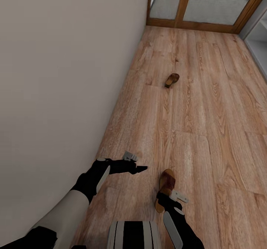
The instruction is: Pick up the two gym shoes and the two sandals from the corridor floor and place them onto the hallstand (shoe rack) in the corridor, making sure they are on the rack and not on the floor. Arrange them so the two gym shoes are next to each other and the two sandals are next to each other.
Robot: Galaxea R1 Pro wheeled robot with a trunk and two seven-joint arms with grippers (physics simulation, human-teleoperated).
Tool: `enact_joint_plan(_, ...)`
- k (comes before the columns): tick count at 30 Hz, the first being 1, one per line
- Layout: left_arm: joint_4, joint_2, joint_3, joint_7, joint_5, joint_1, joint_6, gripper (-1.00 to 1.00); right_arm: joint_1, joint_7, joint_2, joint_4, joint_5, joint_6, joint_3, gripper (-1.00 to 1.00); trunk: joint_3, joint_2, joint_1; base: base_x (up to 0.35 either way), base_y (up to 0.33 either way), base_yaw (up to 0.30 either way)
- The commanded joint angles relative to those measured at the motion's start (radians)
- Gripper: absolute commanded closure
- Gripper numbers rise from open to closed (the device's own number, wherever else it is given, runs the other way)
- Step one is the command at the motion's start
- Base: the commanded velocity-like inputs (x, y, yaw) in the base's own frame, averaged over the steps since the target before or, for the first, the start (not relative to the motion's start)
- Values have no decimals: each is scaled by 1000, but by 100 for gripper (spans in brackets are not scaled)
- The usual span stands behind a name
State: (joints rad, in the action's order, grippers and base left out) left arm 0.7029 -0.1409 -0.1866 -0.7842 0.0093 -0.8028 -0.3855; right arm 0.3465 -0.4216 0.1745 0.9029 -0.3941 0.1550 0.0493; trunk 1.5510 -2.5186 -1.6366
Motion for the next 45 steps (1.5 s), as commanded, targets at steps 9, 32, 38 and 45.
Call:
enact_joint_plan(9, 24, -15, 0, -5, 3, -6, -19, -100, 0, -6, 0, 1, -5, 4, 2, -100, 1, 0, 0, 0, 0, 0)
enact_joint_plan(32, 129, -17, 0, -6, 3, 0, -125, -100, 0, -6, 0, 1, -4, 4, 2, -100, 41, -2, -3, 0, 0, 71)
enact_joint_plan(38, 130, -16, 0, -6, 3, 1, -125, -100, 0, -6, 0, 2, -5, 4, 1, -100, 42, -2, -3, 0, 0, 14)
enact_joint_plan(45, 130, -16, -1, -6, 3, 1, -125, -100, 0, -6, 0, 2, -5, 4, 1, -100, 48, -2, -3, 0, 0, 3)
